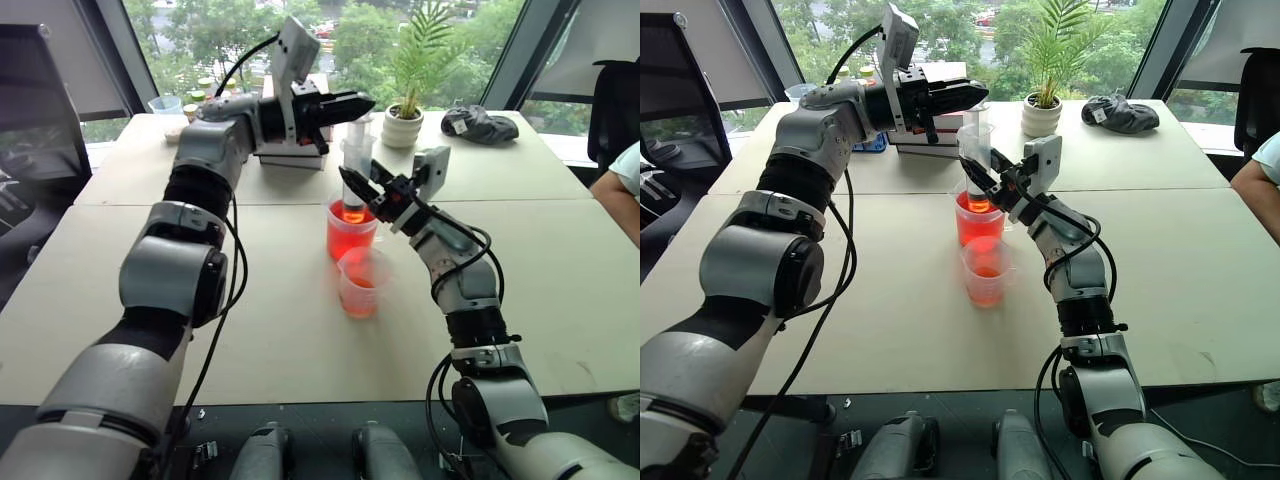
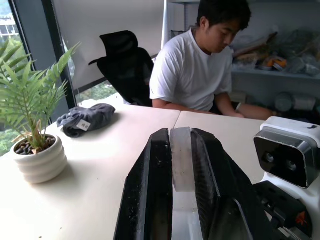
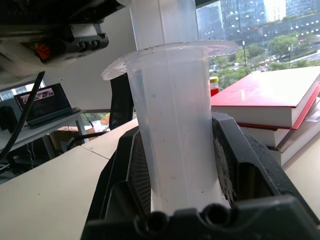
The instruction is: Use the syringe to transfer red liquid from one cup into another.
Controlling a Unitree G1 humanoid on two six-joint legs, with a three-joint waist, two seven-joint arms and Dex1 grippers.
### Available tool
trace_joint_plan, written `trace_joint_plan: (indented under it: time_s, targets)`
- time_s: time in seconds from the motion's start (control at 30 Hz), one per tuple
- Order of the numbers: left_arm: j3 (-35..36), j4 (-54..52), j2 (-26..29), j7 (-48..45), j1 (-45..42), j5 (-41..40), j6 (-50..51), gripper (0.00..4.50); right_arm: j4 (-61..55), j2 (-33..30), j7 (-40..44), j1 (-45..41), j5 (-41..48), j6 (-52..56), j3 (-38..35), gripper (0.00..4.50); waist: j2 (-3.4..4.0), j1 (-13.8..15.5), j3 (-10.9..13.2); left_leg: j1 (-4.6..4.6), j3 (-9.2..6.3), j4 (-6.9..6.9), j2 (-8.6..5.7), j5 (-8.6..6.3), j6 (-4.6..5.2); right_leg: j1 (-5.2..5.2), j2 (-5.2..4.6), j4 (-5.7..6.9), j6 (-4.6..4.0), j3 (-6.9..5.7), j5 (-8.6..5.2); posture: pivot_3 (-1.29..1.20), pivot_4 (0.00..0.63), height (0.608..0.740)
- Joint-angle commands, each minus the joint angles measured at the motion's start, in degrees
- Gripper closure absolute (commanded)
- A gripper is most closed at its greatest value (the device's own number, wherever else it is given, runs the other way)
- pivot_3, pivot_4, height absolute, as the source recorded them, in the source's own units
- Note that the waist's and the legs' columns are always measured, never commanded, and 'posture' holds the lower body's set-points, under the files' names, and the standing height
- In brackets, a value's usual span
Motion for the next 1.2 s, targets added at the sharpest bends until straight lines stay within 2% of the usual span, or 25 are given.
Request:
trace_joint_plan:
  time_s: [0.03,0.17,0.2,0.7,0.87,0.97,1.1,1.2]
  targets:
    - [2.8,-3.7,1.8,1.1,-3.6,-1.0,-1.8,2.25,-1.8,-0.2,1.0,0.0,0.1,0.0,0.7,3.13,0.01,0.0,0.0,0.00,0.00,-0.01,0.00,0.00,0.00,-0.02,0.00,0.00,0.00,0.00,0.00,0.00,0.150,0.740]
    - [2.4,-5.4,2.4,-0.6,-1.7,-0.1,-1.8,0.30,-2.4,-1.0,0.2,-1.6,0.2,0.2,-0.1,3.13,0.01,0.2,0.0,0.00,0.00,-0.02,0.00,0.00,0.00,-0.01,0.00,0.00,0.00,0.00,0.00,0.00,0.150,0.740]
    - [2.3,-6.0,2.8,-1.2,-1.2,-0.1,-1.7,0.08,-2.5,-1.2,0.0,-2.0,0.3,0.2,-0.3,3.13,0.01,0.2,0.0,0.00,0.01,0.00,-0.01,0.00,0.00,0.00,-0.01,0.00,0.00,0.00,0.00,0.00,0.150,0.740]
    - [2.5,-18.8,6.2,-3.8,8.7,-1.9,7.1,0.08,-6.0,-3.4,-2.5,-5.1,2.2,2.2,-3.7,3.13,0.01,0.1,0.0,0.01,-0.01,0.00,0.00,0.00,-0.01,0.00,-0.02,0.06,0.00,0.00,0.00,0.00,0.150,0.740]
    - [2.6,-22.0,6.3,-2.7,11.7,-2.1,9.5,0.08,-16.7,-5.2,-4.5,-5.1,5.9,9.9,-4.7,3.13,0.01,0.2,0.0,-0.01,-0.02,0.01,0.00,0.00,0.00,-0.01,-0.04,0.08,0.00,0.00,0.00,0.00,0.150,0.740]
    - [2.4,-23.4,6.4,-2.7,12.9,-2.3,10.6,0.08,-26.5,-7.2,-6.0,-3.7,12.0,18.2,-6.3,3.13,0.01,0.4,0.0,-0.01,-0.03,0.00,-0.01,0.00,0.00,-0.01,-0.07,0.08,0.00,-0.01,0.00,0.00,0.150,0.740]
    - [1.9,-25.2,6.4,-3.5,14.0,-3.0,12.3,0.08,-37.6,-9.3,-7.5,2.2,20.0,26.9,-7.3,3.13,-0.02,0.5,0.0,-0.01,-0.06,0.00,0.00,0.00,0.00,0.01,-0.09,0.05,0.00,-0.02,0.00,0.00,0.150,0.740]
    - [1.2,-27.3,6.6,-5.8,14.9,-4.1,14.6,0.08,-42.3,-9.4,-8.4,8.7,21.5,28.3,-6.7,3.13,-0.02,0.4,0.0,0.00,-0.06,0.01,-0.01,0.00,0.00,0.04,-0.09,0.03,0.00,-0.02,0.00,0.00,0.150,0.740]
